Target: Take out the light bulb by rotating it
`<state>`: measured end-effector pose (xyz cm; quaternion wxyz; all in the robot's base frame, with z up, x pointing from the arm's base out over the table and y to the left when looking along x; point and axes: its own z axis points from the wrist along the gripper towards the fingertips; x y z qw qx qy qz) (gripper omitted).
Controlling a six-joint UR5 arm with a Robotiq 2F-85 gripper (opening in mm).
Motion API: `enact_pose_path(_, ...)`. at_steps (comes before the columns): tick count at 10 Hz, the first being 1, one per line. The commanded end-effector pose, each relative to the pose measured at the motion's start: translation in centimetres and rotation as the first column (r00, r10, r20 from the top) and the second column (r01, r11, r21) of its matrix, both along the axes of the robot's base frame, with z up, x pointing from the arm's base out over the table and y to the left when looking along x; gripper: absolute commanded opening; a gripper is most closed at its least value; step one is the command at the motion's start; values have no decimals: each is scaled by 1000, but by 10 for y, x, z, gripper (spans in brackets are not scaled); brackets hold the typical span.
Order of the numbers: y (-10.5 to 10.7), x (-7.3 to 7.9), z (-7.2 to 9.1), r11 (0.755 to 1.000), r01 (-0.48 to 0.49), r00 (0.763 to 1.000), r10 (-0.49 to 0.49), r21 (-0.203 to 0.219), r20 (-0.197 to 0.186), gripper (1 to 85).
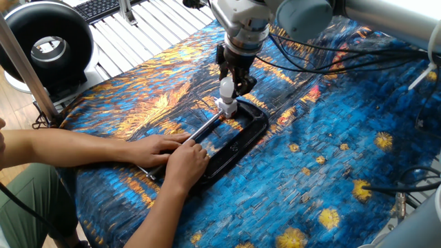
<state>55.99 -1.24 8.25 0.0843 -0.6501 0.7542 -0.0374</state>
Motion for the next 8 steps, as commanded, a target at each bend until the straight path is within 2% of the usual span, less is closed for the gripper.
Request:
enact_pose_path(1,3,-6,3,998,49,999,-48,30,-25,640)
enact_pose_path(3,-2,-15,4,991,129,990,-127,24,-62,667)
enact_pose_path(4,-2,-20,5,979,202,976,-199,29,-85,673)
enact_pose_path(5,3,-25,6,953,299,950,-291,55,-116,670)
enact_pose_path(7,5,-31,7,892,449,887,-435,62,-156,637)
enact_pose_path(8,1,-30,7,865,498,861,-486,53,-152,633)
